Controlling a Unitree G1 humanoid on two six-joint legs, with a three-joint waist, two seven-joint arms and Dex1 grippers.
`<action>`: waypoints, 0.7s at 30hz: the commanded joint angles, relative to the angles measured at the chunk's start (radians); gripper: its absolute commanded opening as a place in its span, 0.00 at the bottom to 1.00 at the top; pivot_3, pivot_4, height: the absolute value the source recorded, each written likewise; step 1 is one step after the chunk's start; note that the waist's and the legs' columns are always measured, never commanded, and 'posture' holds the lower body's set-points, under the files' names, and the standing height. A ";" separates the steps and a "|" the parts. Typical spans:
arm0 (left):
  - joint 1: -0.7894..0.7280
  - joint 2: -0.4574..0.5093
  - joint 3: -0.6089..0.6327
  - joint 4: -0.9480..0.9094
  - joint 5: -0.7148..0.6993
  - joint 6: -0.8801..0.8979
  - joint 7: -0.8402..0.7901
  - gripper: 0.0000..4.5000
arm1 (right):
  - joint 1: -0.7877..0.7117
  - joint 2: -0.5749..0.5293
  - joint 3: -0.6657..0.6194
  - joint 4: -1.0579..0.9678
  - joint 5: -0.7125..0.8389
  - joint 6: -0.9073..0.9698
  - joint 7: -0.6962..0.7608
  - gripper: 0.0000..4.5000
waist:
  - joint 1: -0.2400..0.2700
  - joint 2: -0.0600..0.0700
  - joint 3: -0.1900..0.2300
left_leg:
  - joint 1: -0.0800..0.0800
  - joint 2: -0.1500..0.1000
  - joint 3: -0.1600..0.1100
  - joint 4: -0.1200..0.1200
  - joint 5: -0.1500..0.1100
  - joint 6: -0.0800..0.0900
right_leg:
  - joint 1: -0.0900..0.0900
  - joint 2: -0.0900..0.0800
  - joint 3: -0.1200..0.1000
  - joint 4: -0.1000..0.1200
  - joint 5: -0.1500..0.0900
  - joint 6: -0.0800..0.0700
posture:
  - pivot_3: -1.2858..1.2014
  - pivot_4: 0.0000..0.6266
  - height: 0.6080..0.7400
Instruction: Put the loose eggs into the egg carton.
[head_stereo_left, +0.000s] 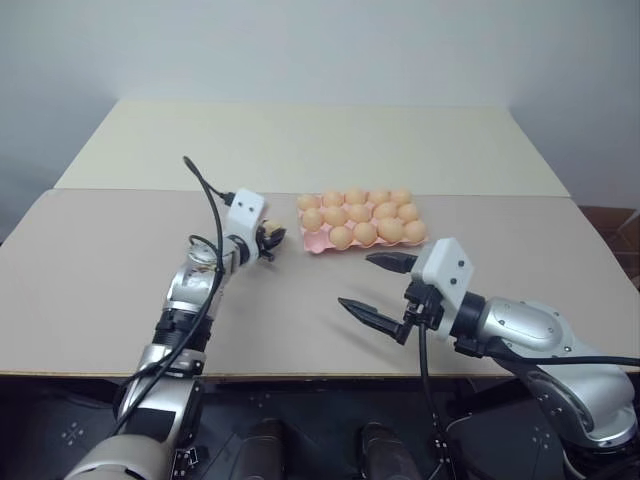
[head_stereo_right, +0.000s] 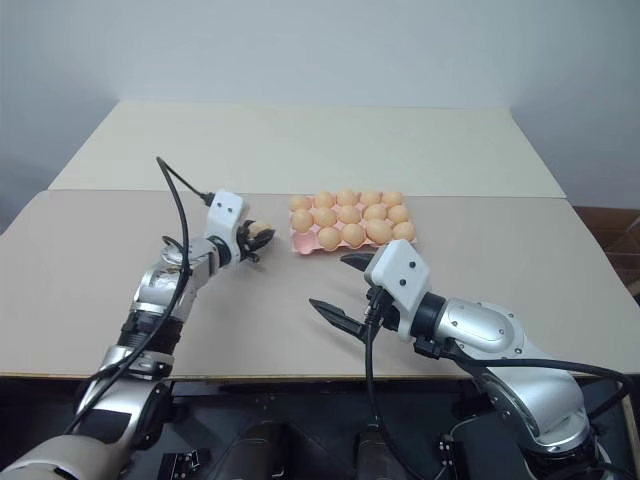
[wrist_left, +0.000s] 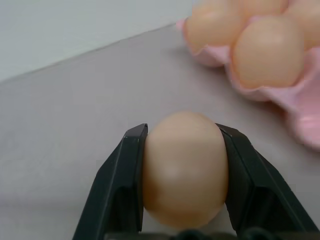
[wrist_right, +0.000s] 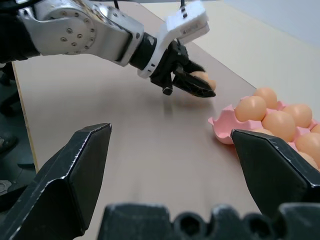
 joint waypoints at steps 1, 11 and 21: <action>-0.023 -0.024 -0.047 -0.168 -0.022 0.026 -0.036 0.38 | 0.005 -0.012 -0.046 -0.041 0.019 0.009 -0.002 1.00 | 0.005 0.000 0.000 | 0.000 0.000 0.000 0.001 0.000 0.000 | 0.000 0.000 0.000 0.000 0.000 0.000 | 0.52 0.24 1.00; -0.096 -0.051 -0.136 -0.040 0.044 -0.017 -0.062 0.37 | -0.026 0.029 -0.043 -0.073 0.023 0.133 -0.136 1.00 | -0.007 0.000 0.000 | 0.001 0.000 0.000 0.001 0.000 0.000 | 0.000 0.001 0.001 0.001 0.000 0.000 | 0.52 0.24 1.00; -0.098 -0.039 -0.171 -0.019 0.094 -0.022 -0.087 0.37 | -0.029 0.034 -0.055 -0.071 0.022 0.153 -0.159 1.00 | -0.006 0.000 0.000 | 0.001 0.000 -0.001 0.001 0.000 0.000 | 0.000 0.001 0.000 0.000 0.000 0.000 | 0.52 0.24 1.00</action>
